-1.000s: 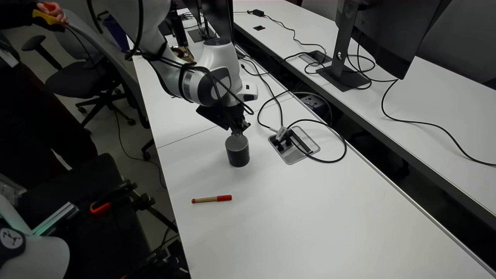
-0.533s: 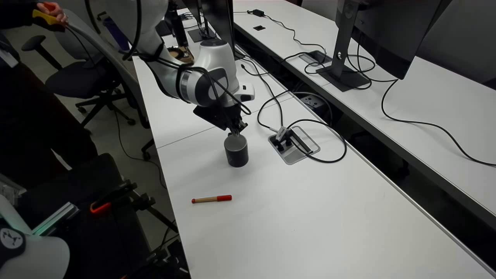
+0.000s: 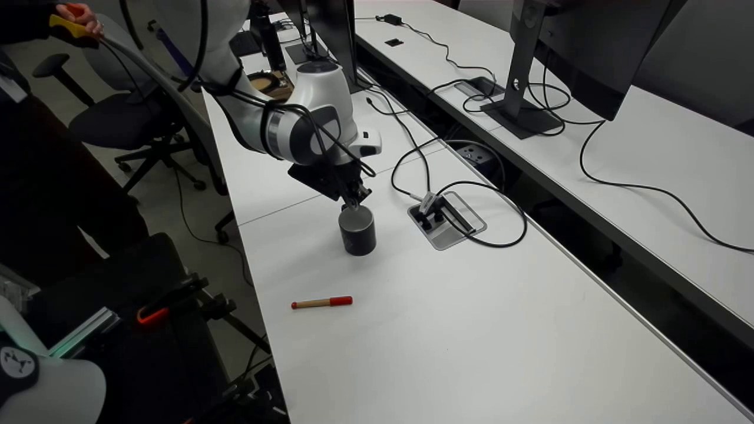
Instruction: Rotate the black cup counterclockwise so that the handle is on the right side
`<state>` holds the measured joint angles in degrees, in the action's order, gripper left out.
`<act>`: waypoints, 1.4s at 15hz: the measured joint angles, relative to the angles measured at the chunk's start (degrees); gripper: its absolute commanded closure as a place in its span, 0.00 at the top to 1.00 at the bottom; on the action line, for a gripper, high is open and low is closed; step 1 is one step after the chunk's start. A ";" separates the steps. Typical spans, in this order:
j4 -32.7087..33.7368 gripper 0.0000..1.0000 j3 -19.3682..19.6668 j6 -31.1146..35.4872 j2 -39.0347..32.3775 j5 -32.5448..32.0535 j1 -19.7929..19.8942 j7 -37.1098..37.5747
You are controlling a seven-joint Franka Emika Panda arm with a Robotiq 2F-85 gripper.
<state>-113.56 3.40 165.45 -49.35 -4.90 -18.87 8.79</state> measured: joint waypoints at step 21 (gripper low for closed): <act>-7.97 0.00 -1.76 3.88 4.61 0.00 0.11 -1.34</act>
<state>-121.53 1.64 169.33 -44.74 -4.90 -18.76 7.45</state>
